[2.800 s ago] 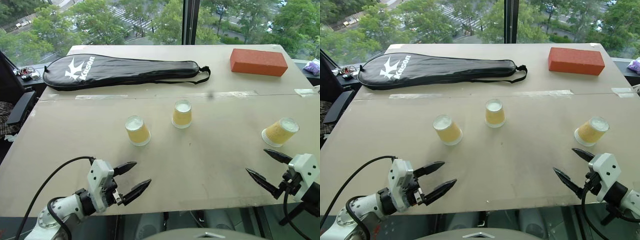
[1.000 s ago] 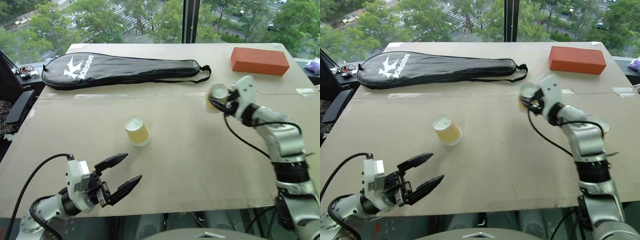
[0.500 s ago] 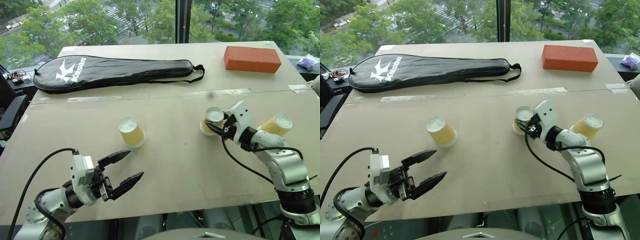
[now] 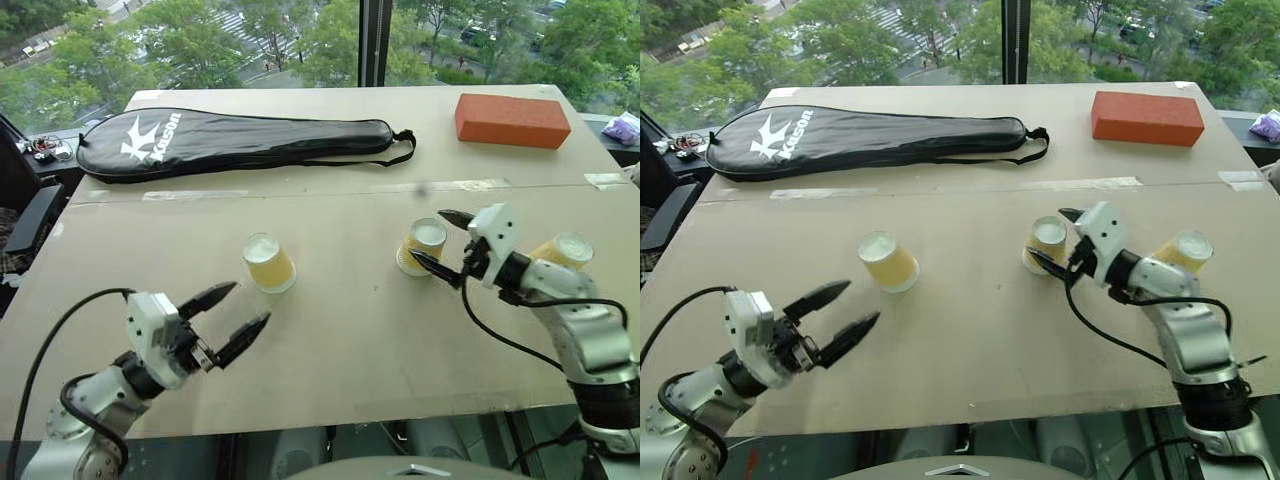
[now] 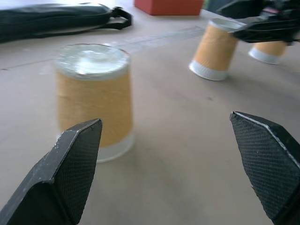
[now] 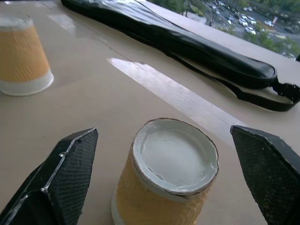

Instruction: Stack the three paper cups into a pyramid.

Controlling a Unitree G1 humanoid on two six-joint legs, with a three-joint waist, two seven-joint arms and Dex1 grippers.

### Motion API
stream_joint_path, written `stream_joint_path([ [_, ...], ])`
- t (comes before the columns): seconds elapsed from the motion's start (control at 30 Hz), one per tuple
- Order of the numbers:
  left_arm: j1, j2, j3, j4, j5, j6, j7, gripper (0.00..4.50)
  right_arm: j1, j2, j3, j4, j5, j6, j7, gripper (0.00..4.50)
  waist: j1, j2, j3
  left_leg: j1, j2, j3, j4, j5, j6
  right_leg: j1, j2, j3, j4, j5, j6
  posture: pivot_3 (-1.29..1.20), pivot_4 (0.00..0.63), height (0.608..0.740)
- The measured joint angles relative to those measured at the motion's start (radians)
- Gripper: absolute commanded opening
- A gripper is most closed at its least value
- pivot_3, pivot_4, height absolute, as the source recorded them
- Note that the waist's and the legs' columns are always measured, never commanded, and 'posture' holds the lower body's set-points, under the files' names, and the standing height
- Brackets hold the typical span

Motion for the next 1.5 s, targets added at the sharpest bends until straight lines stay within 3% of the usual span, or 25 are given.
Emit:
stream_joint_path([
  [0.17,-0.172,0.036,-0.04,0.091,0.042,0.059,0.043,4.5,0.108,-0.08,-0.074,-0.084,0.121,-0.004,0.115,4.47,0.007,0.0,0.0,0.001,-0.001,0.0,0.0,0.0,0.0,0.001,0.0,0.0,0.0,0.0,0.0,0.0,0.15,0.74],
  [0.47,-0.412,0.055,-0.155,0.27,0.113,0.09,0.025,4.5,0.242,-0.112,-0.136,-0.245,0.217,0.007,0.127,4.47,0.007,-0.001,0.0,0.0,-0.002,0.0,0.0,0.0,0.0,0.001,0.0,0.0,0.0,0.0,0.0,0.0,0.15,0.74],
  [0.57,-0.464,0.054,-0.206,0.331,0.132,0.089,-0.018,3.68,0.308,-0.115,-0.15,-0.281,0.219,0.006,0.116,4.5,0.007,-0.001,0.0,0.0,-0.002,0.0,0.0,0.0,0.0,0.001,0.0,0.0,0.0,0.0,0.0,0.0,0.15,0.74],
  [0.67,-0.509,0.052,-0.238,0.375,0.144,0.069,-0.058,2.33,0.357,-0.115,-0.182,-0.323,0.224,0.005,0.098,4.5,0.008,-0.001,0.0,0.001,-0.002,0.0,0.0,0.0,0.0,0.002,0.0,0.0,0.0,0.0,0.0,0.0,0.15,0.74],
  [0.83,-0.572,0.036,-0.275,0.388,0.145,0.07,-0.113,2.29,0.426,-0.115,-0.22,-0.365,0.227,0.0,0.078,4.5,0.012,-0.002,-0.001,0.001,-0.002,0.0,0.001,0.0,0.0,0.002,0.0,0.0,0.0,0.0,0.0,0.0,0.15,0.74],
  [1.17,-0.885,-0.138,-0.498,0.49,0.201,0.183,-0.11,2.29,0.549,-0.099,-0.267,-0.411,0.203,-0.036,0.026,4.5,0.026,-0.003,-0.001,0.002,-0.007,0.0,0.003,0.0,0.0,0.006,0.0,-0.001,0.0,0.0,0.0,0.0,0.15,0.74],
  [1.5,-0.939,-0.24,-0.591,0.628,0.304,0.134,-0.13,2.29,0.725,-0.054,-0.357,-0.466,0.192,-0.098,0.012,4.5,0.028,-0.003,-0.001,0.003,-0.007,-0.001,0.003,0.0,0.0,0.007,0.0,-0.002,0.0,-0.001,0.002,0.0,0.15,0.74],
])
